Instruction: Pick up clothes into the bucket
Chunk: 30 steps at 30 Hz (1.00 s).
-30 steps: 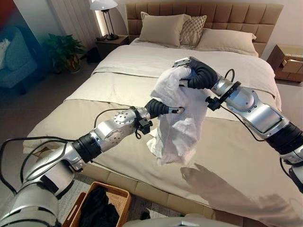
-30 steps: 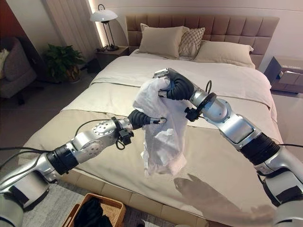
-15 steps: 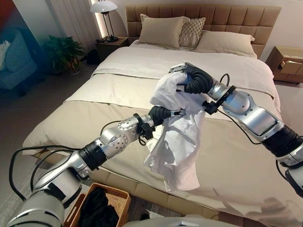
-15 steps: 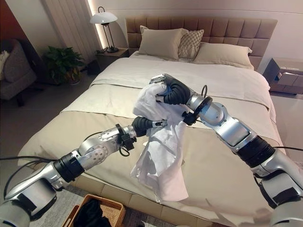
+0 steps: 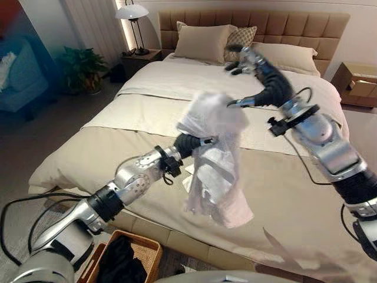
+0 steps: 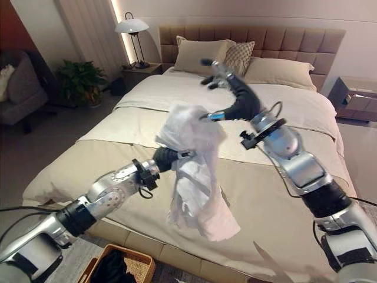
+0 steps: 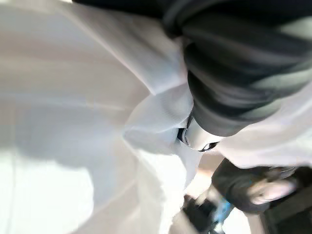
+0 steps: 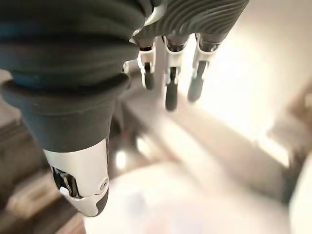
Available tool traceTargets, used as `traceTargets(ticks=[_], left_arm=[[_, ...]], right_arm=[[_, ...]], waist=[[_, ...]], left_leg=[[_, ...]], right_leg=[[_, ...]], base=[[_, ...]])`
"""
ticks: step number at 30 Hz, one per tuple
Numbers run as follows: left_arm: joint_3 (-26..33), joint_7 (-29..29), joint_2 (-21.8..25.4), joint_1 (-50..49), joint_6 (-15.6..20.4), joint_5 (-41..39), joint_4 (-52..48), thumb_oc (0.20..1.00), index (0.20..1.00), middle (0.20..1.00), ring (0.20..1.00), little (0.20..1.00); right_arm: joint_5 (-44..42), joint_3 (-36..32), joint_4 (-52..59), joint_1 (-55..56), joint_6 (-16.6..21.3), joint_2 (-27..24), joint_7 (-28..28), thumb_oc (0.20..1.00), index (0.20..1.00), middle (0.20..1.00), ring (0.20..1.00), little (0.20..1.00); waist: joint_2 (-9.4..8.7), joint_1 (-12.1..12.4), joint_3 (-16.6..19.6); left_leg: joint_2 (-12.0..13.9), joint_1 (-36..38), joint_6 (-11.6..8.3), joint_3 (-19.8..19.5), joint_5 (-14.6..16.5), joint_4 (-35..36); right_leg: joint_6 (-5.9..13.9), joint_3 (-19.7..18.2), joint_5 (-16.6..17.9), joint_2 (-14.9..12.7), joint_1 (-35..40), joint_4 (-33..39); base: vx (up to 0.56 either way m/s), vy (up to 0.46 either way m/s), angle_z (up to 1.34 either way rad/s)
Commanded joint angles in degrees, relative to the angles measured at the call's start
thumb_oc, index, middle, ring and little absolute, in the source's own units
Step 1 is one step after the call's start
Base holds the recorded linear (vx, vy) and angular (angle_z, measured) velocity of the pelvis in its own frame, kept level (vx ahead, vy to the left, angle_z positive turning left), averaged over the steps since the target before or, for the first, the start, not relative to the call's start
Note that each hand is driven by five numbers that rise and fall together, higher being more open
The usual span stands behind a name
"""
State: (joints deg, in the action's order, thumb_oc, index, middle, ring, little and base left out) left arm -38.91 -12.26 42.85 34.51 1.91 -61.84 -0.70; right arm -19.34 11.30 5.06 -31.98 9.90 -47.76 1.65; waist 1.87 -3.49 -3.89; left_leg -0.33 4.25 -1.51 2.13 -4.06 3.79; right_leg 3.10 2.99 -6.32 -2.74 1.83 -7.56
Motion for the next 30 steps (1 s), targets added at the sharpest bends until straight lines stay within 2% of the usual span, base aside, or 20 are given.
traceTargets(ticks=[1, 5, 6, 7, 10, 11, 13, 14, 16, 18, 20, 21, 22, 25, 26, 27, 28, 30], left_arm=[[7.71, 3.17, 3.59, 3.58, 7.74, 6.65, -0.57, 0.200, 0.200, 0.200, 0.200, 0.200], [18.90, 7.41, 6.32, -3.33, 10.15, 13.74, -1.30, 0.200, 0.200, 0.200, 0.200, 0.200], [22.66, 9.36, 6.65, -5.88, 10.88, 17.61, -1.90, 0.200, 0.200, 0.200, 0.200, 0.200], [29.77, 11.79, 7.75, -10.40, 12.22, 23.46, -3.24, 0.200, 0.200, 0.200, 0.200, 0.200], [34.07, 13.57, 7.93, -14.11, 12.45, 26.90, -4.78, 0.200, 0.200, 0.200, 0.200, 0.200], [42.70, 16.47, 8.48, -19.66, 13.32, 31.94, -7.62, 0.200, 0.200, 0.200, 0.200, 0.200], [51.88, 18.90, 7.89, -25.94, 15.21, 35.23, -9.41, 0.200, 0.200, 0.200, 0.200, 0.200], [52.30, 18.94, 7.82, -26.50, 15.14, 35.30, -9.75, 0.200, 0.200, 0.200, 0.200, 0.200], [58.31, 20.84, 5.89, -31.76, 16.06, 38.54, -9.90, 0.200, 0.200, 0.200, 0.200, 0.200], [59.60, 21.61, 3.98, -33.54, 16.36, 39.10, -10.56, 0.200, 0.200, 0.200, 0.200, 0.200], [60.48, 22.80, -0.91, -35.50, 16.80, 39.69, -10.43, 0.200, 0.200, 0.200, 0.200, 0.200], [60.25, 23.78, -5.61, -37.42, 16.34, 42.42, -9.81, 0.200, 0.200, 0.200, 0.200, 0.200], [60.30, 23.86, -5.75, -37.53, 16.32, 42.55, -9.91, 0.200, 0.200, 0.200, 0.200, 0.200], [60.44, 25.10, -11.03, -42.35, 15.48, 47.13, -8.67, 0.200, 0.200, 0.200, 0.200, 0.200], [60.47, 25.12, -11.11, -42.41, 15.48, 47.17, -8.73, 0.200, 0.200, 0.200, 0.200, 0.200], [59.78, 25.16, -12.89, -43.61, 14.93, 47.96, -7.55, 0.200, 0.200, 0.200, 0.200, 0.200], [59.77, 25.18, -12.92, -43.54, 14.95, 47.99, -7.52, 0.200, 0.200, 0.200, 0.200, 0.200], [59.16, 26.21, -14.13, -44.02, 14.48, 49.35, -4.73, 0.200, 0.200, 0.200, 0.200, 0.200]], right_arm=[[0.91, -4.50, -0.55, 1.18, 3.09, 0.19, 4.51, 1.000, 1.000, 1.000, 1.000, 1.000], [-2.01, -12.74, -4.73, 8.79, 3.90, 4.60, 7.34, 1.000, 1.000, 1.000, 1.000, 1.000], [-3.49, -14.45, -6.23, 11.46, 4.08, 6.52, 7.59, 1.000, 1.000, 1.000, 1.000, 1.000], [-6.62, -18.22, -8.83, 16.62, 3.83, 9.03, 7.06, 1.000, 1.000, 1.000, 1.000, 1.000], [-8.37, -19.78, -10.77, 19.65, 3.79, 11.12, 6.89, 1.000, 1.000, 1.000, 1.000, 1.000], [-9.16, -22.43, -15.40, 25.31, 3.17, 14.23, 6.75, 1.000, 1.000, 1.000, 1.000, 1.000], [-8.14, -24.95, -26.26, 31.86, 1.84, 18.55, 6.87, 1.000, 1.000, 1.000, 1.000, 1.000], [-8.19, -24.64, -26.61, 31.67, 2.07, 18.47, 6.79, 1.000, 1.000, 1.000, 1.000, 1.000], [-2.45, -24.14, -39.87, 34.48, -0.40, 20.64, 7.83, 1.000, 1.000, 1.000, 1.000, 1.000], [-1.23, -22.95, -44.55, 33.96, -0.69, 21.02, 8.11, 1.000, 1.000, 1.000, 1.000, 1.000], [2.43, -20.50, -51.10, 34.52, -2.29, 22.30, 7.59, 1.000, 1.000, 1.000, 1.000, 1.000], [5.50, -17.64, -56.86, 34.79, -3.26, 23.02, 6.52, 1.000, 1.000, 1.000, 1.000, 1.000], [5.50, -17.53, -57.13, 34.64, -3.11, 22.93, 6.48, 1.000, 1.000, 1.000, 1.000, 1.000], [7.54, -15.23, -62.86, 35.19, -3.41, 24.54, 5.40, 1.000, 1.000, 1.000, 1.000, 1.000], [7.51, -15.16, -63.00, 35.12, -3.31, 24.48, 5.38, 1.000, 1.000, 1.000, 1.000, 1.000], [8.08, -14.28, -64.21, 35.07, -3.38, 25.25, 5.18, 1.000, 1.000, 1.000, 1.000, 1.000], [8.07, -14.28, -64.26, 35.00, -3.35, 25.23, 5.18, 1.000, 1.000, 1.000, 1.000, 1.000], [7.87, -13.66, -65.44, 34.41, -3.16, 25.85, 5.26, 1.000, 1.000, 1.000, 1.000, 1.000]], waist=[[-2.63, 0.57, 1.45], [-2.61, 0.81, 1.64], [-2.60, 0.92, 1.62], [-2.59, 1.26, 1.40], [-2.55, 1.15, 1.45], [-2.48, 1.24, 1.21], [-2.46, 1.91, 0.51], [-2.46, 1.68, 0.61], [-2.50, 2.45, -0.55], [-2.48, 2.28, -0.94], [-2.72, 3.08, -1.70], [-2.87, 3.50, -2.46], [-2.81, 3.39, -2.41], [-2.99, 4.32, -5.17], [-2.97, 4.19, -5.12], [-2.91, 4.56, -7.38], [-2.90, 4.47, -7.30], [-2.81, 4.71, -9.39]], left_leg=[[-2.06, 0.19, 1.01, -1.50, 6.41, -5.09], [-1.93, 0.59, 0.98, -1.58, 6.70, -5.03], [-1.91, 0.70, 0.96, -1.59, 6.73, -4.97], [-1.88, 0.77, 0.93, -1.73, 6.72, -4.81], [-1.90, 0.85, 0.92, -1.84, 6.81, -4.80], [-1.85, 0.73, 0.93, -2.10, 6.90, -4.82], [-1.83, 0.43, 0.89, -2.50, 6.91, -4.87], [-1.83, 0.43, 0.88, -2.52, 6.95, -4.89], [-1.85, -0.25, 0.88, -3.34, 6.77, -5.24], [-1.91, -0.65, 0.87, -3.66, 6.72, -5.45], [-1.92, -0.99, 0.85, -4.09, 6.49, -5.30], [-1.91, -1.35, 0.75, -4.49, 6.11, -5.10], [-1.91, -1.36, 0.74, -4.53, 6.10, -5.08], [-2.06, -3.43, 0.58, -5.90, 5.08, -5.39], [-2.08, -3.53, 0.58, -5.97, 5.08, -5.45], [-2.37, -5.48, 0.66, -6.85, 4.57, -6.20], [-2.41, -5.74, 0.66, -6.94, 4.58, -6.35], [-2.71, -8.14, 0.76, -7.75, 4.17, -7.59]], right_leg=[[3.83, 1.38, 6.16, -3.54, 0.95, 4.33], [3.73, 1.57, 5.68, -3.48, 1.53, 4.48], [3.66, 1.61, 5.58, -3.46, 1.65, 4.49], [3.49, 1.72, 5.30, -3.36, 1.76, 4.44], [3.40, 1.79, 5.10, -3.34, 1.84, 4.33], [3.22, 2.07, 4.80, -3.34, 1.69, 4.01], [3.02, 2.44, 4.39, -3.30, 1.33, 3.35], [3.02, 2.45, 4.30, -3.31, 1.31, 3.27], [2.69, 3.13, 3.81, -3.24, 0.52, 1.99], [2.63, 3.26, 3.64, -3.27, 0.04, 1.49], [2.50, 3.60, 3.63, -3.21, -0.30, 1.47], [2.38, 4.19, 3.62, -3.13, -0.55, 1.56], [2.38, 4.23, 3.59, -3.14, -0.55, 1.55], [2.14, 5.72, 3.59, -3.27, -2.13, 0.93], [2.13, 5.79, 3.53, -3.30, -2.23, 0.82], [1.88, 6.49, 3.68, -3.53, -4.18, -0.55], [1.88, 6.57, 3.60, -3.59, -4.42, -0.75], [1.65, 7.13, 3.73, -3.91, -6.94, -2.39]], base=[[0.01, -0.010, 0.03], [0.01, -0.002, 0.03], [0.01, 0.007, 0.06], [0.01, 0.006, 0.04], [0.00, 0.001, 0.03], [0.00, 0.004, 0.12], [-0.01, 0.000, 0.07], [-0.02, -0.006, 0.11], [-0.05, -0.010, 0.20], [-0.06, -0.008, 0.13], [-0.08, -0.016, 0.20], [-0.06, -0.017, 0.18], [-0.08, -0.015, 0.12], [-0.13, -0.011, 0.02], [-0.25, -0.001, 0.17], [-0.16, -0.001, 0.29], [-0.24, 0.000, 0.35], [-0.23, 0.011, 0.30]])
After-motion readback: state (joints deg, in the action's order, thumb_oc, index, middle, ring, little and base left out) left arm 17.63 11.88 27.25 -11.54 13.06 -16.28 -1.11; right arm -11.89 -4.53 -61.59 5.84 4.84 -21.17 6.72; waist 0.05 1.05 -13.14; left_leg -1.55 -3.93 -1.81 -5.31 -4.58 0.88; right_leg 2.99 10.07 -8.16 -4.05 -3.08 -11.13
